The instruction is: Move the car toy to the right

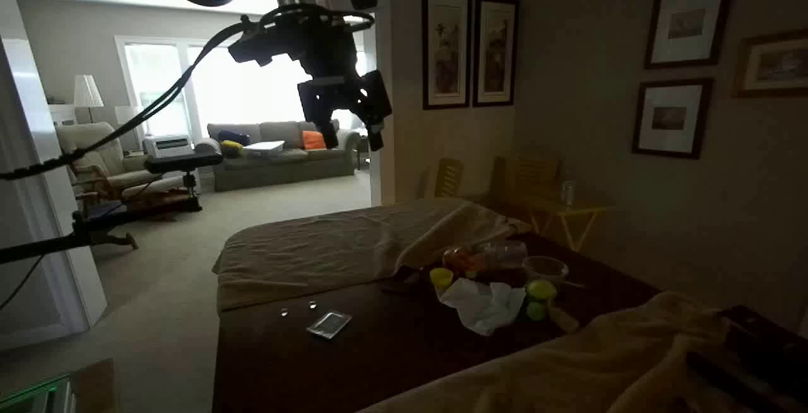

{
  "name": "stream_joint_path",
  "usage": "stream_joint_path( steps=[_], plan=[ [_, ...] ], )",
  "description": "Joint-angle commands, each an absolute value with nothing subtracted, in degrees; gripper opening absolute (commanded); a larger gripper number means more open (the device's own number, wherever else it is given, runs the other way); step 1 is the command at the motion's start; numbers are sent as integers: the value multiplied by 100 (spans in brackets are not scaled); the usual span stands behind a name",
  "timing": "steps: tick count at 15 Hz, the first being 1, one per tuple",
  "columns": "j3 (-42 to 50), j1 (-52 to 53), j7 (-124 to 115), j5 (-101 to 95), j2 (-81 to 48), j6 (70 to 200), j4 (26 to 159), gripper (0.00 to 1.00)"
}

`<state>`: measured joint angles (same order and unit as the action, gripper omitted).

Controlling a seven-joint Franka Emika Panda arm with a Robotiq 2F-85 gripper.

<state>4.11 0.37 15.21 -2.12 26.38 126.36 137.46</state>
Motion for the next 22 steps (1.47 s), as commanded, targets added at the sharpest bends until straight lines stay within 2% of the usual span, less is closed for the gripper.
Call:
stream_joint_path(
  steps=[1, 7, 10, 16, 22],
  plan=[
    [423, 52, 1513, -220, 2637, 12626, 13738, 100],
    [423, 52, 1513, -220, 2637, 12626, 13738, 100],
    [357, -77, 1022, -257, 2325, 13071, 13638, 100],
    [307, -230, 659, -402, 1166, 14510, 13124, 100],
    [237, -120, 742, -306, -364, 15098, 11883, 100]
  ],
)
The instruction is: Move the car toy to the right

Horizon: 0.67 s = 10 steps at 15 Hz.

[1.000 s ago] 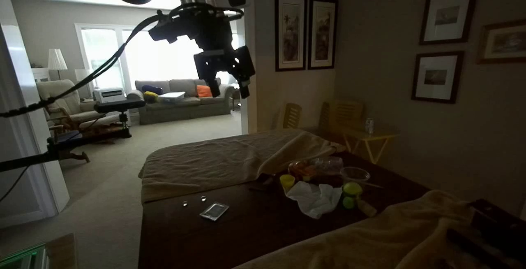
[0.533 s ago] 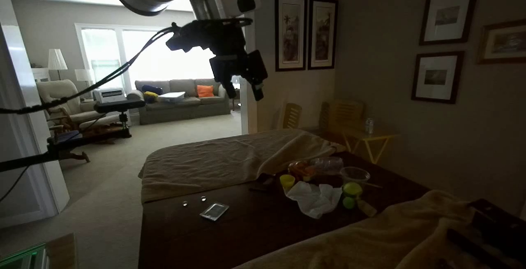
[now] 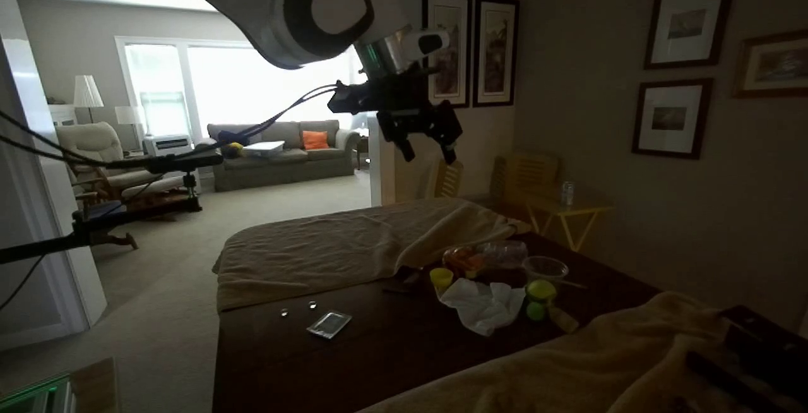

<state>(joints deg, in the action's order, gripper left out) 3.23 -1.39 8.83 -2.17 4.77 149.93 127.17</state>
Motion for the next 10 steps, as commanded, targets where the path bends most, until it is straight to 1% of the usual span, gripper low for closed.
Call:
stream_joint_path(
  steps=[1, 5, 6, 10],
  plan=[
    [203, -96, 745, -233, -706, 15088, 11545, 100],
    [26, -46, 681, -71, -1674, 14700, 10375, 100],
    [60, -89, 763, -190, -1179, 15002, 11091, 100],
    [9, -78, 740, -188, -1648, 14892, 10555, 100]
  ],
)
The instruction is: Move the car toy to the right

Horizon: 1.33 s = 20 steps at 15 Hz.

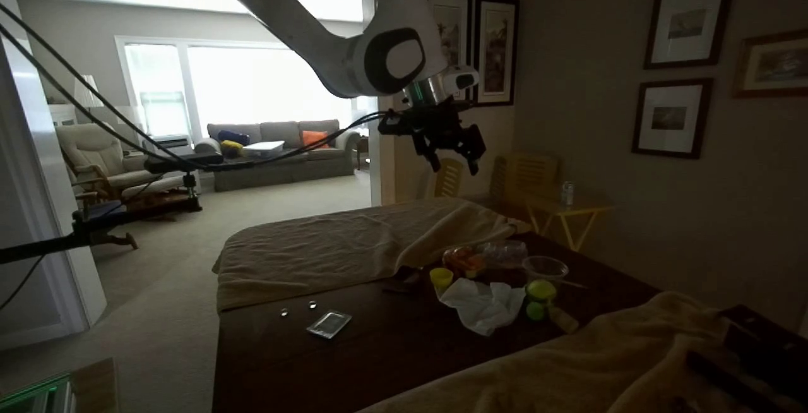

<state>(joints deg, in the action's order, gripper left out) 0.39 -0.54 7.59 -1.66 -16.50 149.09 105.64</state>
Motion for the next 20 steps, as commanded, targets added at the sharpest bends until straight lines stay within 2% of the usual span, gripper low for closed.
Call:
stream_joint_path(
  steps=[1, 4, 12, 20],
  plan=[
    [10, -80, 740, -188, -1648, 14877, 10536, 100],
    [10, -80, 741, -187, -1647, 14851, 10511, 100],
    [24, -212, 291, 60, -3512, 15492, 8702, 100],
    [88, 205, -630, 72, -5038, 14988, 6722, 100]
  ],
)
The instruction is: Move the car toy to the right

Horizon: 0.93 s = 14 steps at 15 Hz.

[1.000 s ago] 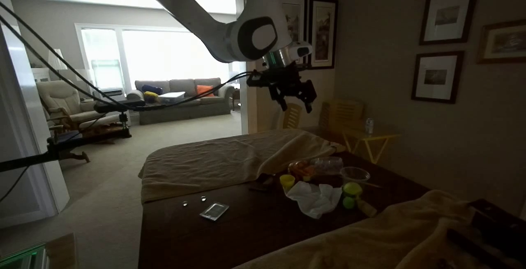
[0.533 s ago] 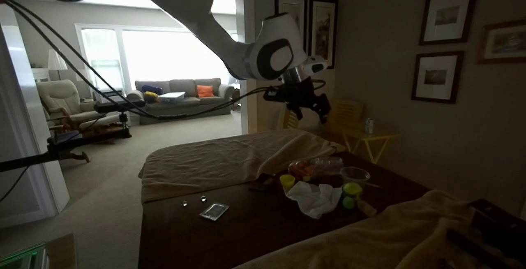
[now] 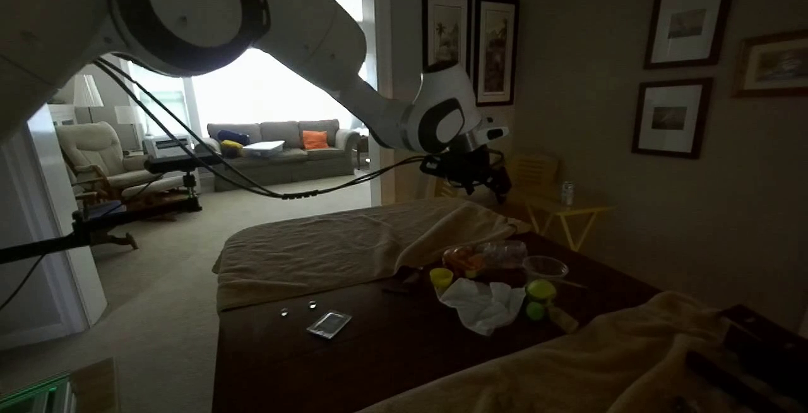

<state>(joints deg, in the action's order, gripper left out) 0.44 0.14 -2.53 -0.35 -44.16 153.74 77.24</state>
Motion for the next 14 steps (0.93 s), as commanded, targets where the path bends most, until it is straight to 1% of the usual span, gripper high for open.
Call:
stream_joint_path(
  steps=[1, 6, 9, 10, 11, 14],
  plan=[
    [115, 271, -741, 48, -5153, 14869, 6540, 100],
    [587, 627, -1800, -98, -5576, 13673, 5751, 100],
    [680, 681, -2298, -79, -5777, 13078, 5345, 100],
    [525, 587, -2219, 50, -5815, 13030, 5246, 100],
    [536, 598, -2028, -64, -5528, 13310, 5799, 100],
    [530, 598, -2108, -57, -5637, 13188, 5586, 100]
  ],
)
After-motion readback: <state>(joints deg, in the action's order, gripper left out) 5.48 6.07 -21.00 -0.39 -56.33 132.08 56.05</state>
